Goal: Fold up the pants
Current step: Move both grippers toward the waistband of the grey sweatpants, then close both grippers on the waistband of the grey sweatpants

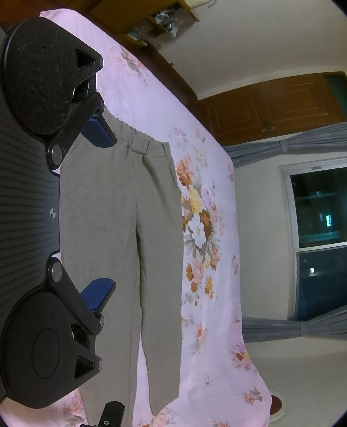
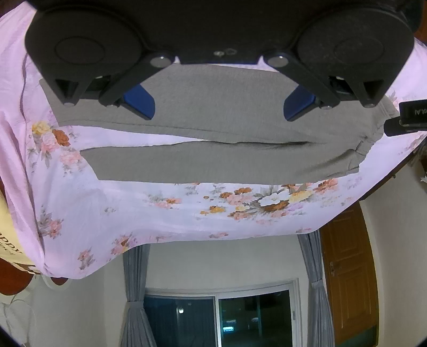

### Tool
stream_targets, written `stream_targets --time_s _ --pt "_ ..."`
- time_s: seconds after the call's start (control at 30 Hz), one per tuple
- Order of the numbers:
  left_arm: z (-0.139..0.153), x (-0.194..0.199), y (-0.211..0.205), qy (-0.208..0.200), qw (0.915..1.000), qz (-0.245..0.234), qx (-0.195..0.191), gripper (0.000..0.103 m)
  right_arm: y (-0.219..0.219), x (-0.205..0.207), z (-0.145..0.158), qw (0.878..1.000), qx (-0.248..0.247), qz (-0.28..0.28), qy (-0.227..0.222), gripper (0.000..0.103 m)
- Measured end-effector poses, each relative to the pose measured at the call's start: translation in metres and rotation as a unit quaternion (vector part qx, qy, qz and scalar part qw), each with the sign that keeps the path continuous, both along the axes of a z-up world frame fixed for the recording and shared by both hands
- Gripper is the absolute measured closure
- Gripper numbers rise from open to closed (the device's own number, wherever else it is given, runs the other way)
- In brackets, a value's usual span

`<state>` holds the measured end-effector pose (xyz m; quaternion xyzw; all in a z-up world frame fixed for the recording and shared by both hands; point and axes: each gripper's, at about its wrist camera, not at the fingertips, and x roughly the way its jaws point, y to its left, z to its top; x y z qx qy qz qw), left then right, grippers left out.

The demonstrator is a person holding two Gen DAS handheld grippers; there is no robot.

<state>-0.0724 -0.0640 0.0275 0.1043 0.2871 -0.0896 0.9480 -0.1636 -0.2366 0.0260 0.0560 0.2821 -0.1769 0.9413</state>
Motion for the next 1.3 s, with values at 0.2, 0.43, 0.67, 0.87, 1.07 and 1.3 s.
stream_targets --time_s 0.2,0.43,0.67,0.87,1.07,1.3 --pt "-0.005 0.01 -0.001 0.003 1.0 0.004 0.006 0.0 0.0 0.003 -0.002 1.0 0.001 0.002 0.0 0.0" --pt "-0.011 0.024 -0.001 0.009 0.9999 0.007 0.009 0.0 0.0 0.016 -0.006 1.0 -0.028 0.005 -0.004 0.0" --pt "-0.022 0.046 -0.003 0.019 0.9996 0.01 0.016 0.0 0.002 0.035 -0.012 0.999 -0.051 0.018 -0.005 0.0" --pt "-0.031 0.069 -0.003 0.025 0.9992 0.017 0.025 0.0 0.004 0.057 -0.022 0.999 -0.039 0.034 -0.002 0.0" --pt "-0.042 0.095 -0.005 0.032 0.9986 0.023 0.035 0.0 0.003 0.078 -0.033 0.998 -0.039 0.055 0.014 0.0" --pt "-0.059 0.14 -0.004 0.052 0.9976 0.022 0.041 0.0 0.003 0.116 -0.043 0.994 -0.053 0.097 0.009 0.0"
